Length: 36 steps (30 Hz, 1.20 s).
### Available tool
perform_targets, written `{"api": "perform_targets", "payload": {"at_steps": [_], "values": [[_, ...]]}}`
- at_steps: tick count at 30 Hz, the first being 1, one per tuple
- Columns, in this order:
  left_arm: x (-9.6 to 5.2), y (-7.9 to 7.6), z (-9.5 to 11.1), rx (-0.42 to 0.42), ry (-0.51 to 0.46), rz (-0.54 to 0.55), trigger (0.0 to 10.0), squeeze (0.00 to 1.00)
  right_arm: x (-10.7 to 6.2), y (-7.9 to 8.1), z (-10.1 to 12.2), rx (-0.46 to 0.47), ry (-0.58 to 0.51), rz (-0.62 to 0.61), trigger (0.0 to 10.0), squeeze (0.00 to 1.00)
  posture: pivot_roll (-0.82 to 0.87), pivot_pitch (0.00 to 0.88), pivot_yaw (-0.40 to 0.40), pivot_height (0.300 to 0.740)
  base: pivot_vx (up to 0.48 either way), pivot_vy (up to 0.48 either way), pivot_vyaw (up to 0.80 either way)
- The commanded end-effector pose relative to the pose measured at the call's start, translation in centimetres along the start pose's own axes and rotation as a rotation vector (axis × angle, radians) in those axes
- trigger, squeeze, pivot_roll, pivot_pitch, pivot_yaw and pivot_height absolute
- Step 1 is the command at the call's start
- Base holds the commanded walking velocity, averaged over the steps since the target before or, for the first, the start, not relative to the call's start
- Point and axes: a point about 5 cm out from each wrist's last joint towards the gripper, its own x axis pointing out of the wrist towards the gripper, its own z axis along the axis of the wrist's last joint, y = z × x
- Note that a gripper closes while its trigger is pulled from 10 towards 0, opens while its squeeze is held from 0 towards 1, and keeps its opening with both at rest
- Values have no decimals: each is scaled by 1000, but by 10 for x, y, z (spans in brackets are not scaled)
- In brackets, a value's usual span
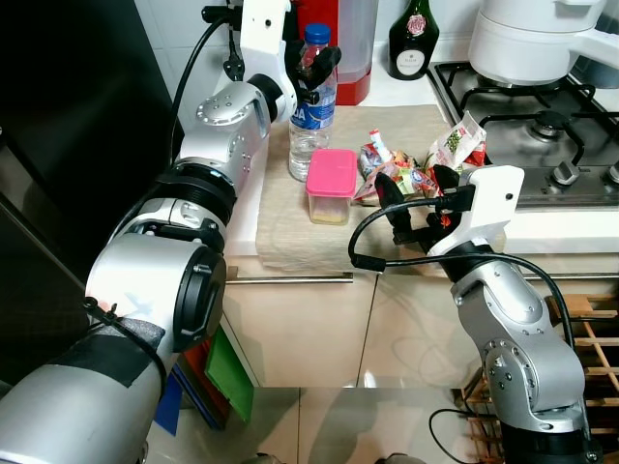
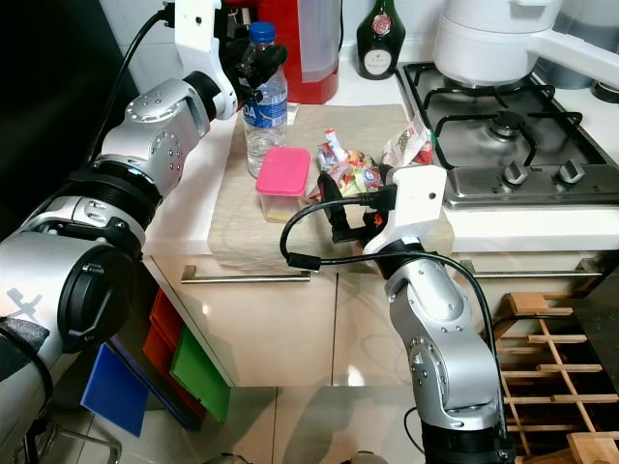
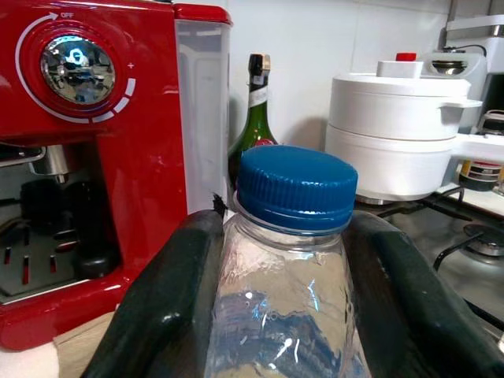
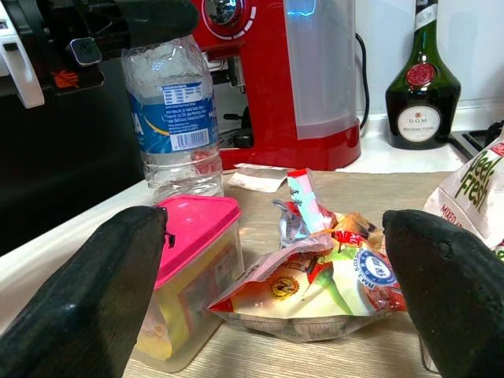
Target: Restocking fridge
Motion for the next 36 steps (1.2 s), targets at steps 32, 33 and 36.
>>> {"api": "perform_targets", "payload": {"at_steps": [32, 33, 36], "values": [[-87, 17, 63, 417, -486, 103, 10000, 0, 15, -48, 19, -221, -209, -355, 10000, 4, 22, 0, -7, 740, 0, 0, 0], [-89, 15, 58, 402, -484, 114, 10000, 0, 16, -52, 22, -239, -230, -388, 10000, 4, 25, 0, -11, 740, 0, 0, 0], [-92, 10, 48, 348, -457, 135, 10000, 0, 17, -55, 26, -259, -258, -414, 10000, 4, 26, 0, -11, 740, -117, 0, 0]]}}
